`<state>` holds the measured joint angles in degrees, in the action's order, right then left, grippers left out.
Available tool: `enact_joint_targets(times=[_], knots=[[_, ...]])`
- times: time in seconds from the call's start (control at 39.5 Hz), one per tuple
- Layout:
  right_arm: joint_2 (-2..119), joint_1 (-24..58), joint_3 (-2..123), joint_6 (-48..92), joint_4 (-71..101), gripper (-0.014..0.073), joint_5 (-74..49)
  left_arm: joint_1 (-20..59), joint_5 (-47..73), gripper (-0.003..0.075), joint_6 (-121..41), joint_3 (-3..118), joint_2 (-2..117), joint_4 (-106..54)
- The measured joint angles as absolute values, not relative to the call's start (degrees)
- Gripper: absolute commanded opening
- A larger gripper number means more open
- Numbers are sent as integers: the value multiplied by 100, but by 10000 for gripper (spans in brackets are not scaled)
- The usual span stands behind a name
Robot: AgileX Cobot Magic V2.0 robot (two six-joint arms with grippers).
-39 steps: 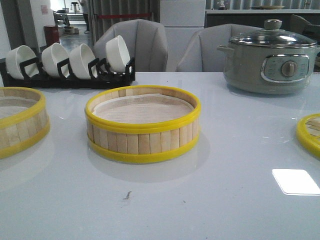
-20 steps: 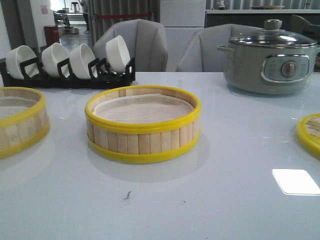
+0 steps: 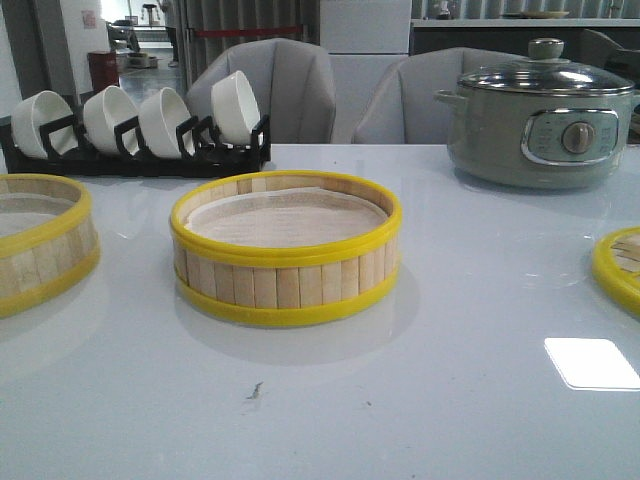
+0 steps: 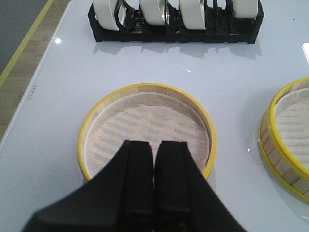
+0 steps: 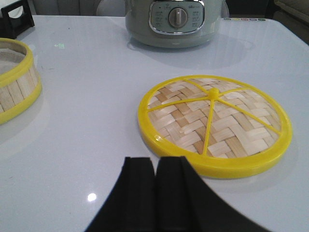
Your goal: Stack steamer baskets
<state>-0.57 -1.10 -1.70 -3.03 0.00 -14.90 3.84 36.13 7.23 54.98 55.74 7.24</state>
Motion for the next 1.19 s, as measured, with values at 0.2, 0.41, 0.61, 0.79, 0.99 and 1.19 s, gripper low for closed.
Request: enact_joint_targets(times=[0.2, 0.41, 0.61, 0.79, 0.99, 1.19], knots=[[-57, -110, -170, -303, 0, 53, -1490, 384, 3613, 90, 723, 5498, 5574, 733], [-57, -110, -170, -303, 0, 53, -1456, 384, 3648, 90, 723, 5498, 5574, 733], [-57, -110, -170, -303, 0, 53, -794, 384, 3648, 90, 723, 5498, 5574, 733], [-57, -110, -170, -411, 44, 53, -462, 384, 3721, 90, 723, 5498, 5574, 733], [-57, -110, -170, -747, 219, 53, -234, 384, 3785, 90, 723, 5413, 5574, 733], [56, -110, 738, -820, 237, 53, -909, 384, 3824, 90, 723, 5311, 5574, 733]])
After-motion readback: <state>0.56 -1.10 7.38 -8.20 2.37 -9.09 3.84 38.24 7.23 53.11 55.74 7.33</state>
